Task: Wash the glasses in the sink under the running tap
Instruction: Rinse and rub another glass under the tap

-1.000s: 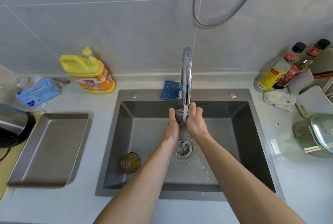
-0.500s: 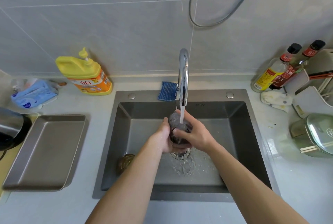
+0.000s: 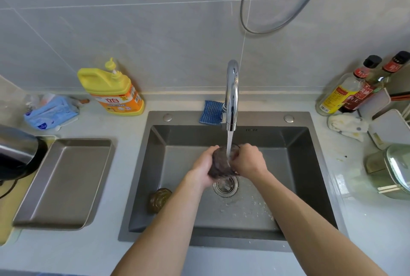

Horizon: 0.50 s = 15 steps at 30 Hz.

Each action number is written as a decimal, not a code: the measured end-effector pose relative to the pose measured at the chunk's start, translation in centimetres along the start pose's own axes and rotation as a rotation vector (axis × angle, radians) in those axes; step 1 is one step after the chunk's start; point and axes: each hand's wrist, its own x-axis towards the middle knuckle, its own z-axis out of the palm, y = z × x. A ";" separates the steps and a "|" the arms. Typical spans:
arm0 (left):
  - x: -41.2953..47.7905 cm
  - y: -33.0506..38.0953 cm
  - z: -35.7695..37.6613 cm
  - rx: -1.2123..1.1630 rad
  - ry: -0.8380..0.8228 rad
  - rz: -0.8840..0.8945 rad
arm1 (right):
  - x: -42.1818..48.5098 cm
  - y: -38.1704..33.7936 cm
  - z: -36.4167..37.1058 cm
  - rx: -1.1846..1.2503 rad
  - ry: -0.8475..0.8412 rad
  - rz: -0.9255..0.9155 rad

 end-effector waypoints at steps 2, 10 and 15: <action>-0.3 0.2 0.2 0.061 -0.017 -0.035 | 0.3 -0.3 0.0 -0.229 0.111 -0.111; 0.6 0.2 -1.6 -0.141 0.017 0.139 | 0.3 0.1 -0.2 0.408 -0.373 0.136; 0.2 0.1 -1.2 0.032 0.056 0.041 | 1.4 0.2 0.0 -0.066 -0.172 -0.124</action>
